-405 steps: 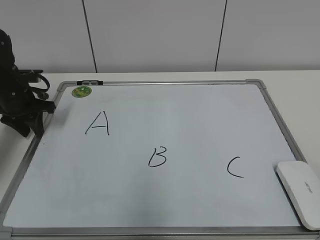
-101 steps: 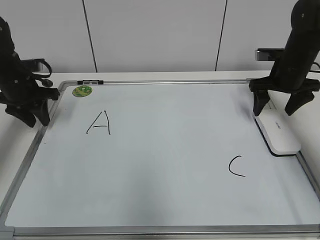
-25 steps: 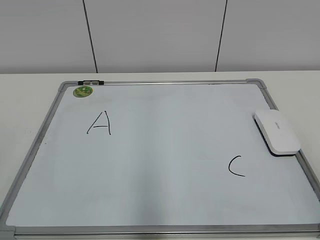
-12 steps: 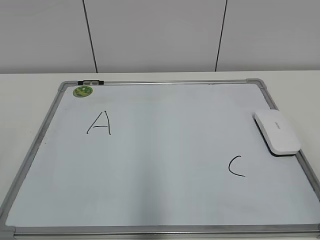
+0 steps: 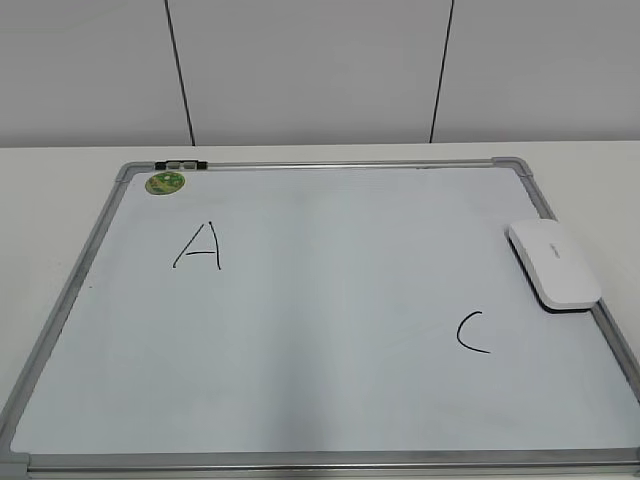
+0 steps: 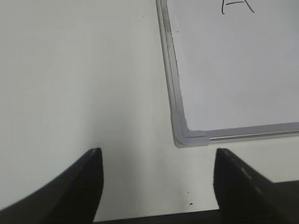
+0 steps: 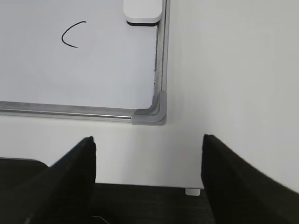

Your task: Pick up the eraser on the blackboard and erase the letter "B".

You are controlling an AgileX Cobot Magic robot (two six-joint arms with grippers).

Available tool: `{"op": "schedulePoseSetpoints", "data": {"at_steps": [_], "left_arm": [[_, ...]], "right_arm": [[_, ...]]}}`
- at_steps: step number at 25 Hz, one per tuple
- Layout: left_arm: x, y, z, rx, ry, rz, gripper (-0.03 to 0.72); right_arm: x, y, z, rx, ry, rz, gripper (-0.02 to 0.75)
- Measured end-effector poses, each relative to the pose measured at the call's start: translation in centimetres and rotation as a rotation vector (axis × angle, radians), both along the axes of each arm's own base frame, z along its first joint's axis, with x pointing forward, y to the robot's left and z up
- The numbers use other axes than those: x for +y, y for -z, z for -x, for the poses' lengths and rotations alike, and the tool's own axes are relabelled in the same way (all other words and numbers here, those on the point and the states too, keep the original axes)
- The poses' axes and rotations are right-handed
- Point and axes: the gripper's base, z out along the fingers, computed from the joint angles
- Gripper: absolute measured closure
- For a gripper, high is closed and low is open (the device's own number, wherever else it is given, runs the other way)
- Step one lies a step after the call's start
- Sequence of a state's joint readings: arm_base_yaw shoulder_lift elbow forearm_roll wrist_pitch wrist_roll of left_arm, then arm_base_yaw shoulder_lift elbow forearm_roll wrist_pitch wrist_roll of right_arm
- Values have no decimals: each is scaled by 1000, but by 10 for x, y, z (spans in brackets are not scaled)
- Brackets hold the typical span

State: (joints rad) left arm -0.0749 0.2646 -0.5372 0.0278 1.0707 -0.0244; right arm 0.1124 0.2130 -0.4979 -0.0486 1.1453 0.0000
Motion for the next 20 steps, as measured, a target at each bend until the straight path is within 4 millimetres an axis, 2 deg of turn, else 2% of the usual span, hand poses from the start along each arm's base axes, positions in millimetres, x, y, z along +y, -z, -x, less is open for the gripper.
{"op": "schedulePoseSetpoints", "data": {"at_steps": [6,12,20], "left_arm": [[1,-3,19,-115,0,9,137],[2,-3,30,-177,0,13,137],[3,-3,40,-234,0,18,145]], "right_arm": [[-2,-2,15,-103,68,-8,216],[-3,-2,31,-207,82,-15,216],[-3,-1,34,-228,86,-16,217]]}}
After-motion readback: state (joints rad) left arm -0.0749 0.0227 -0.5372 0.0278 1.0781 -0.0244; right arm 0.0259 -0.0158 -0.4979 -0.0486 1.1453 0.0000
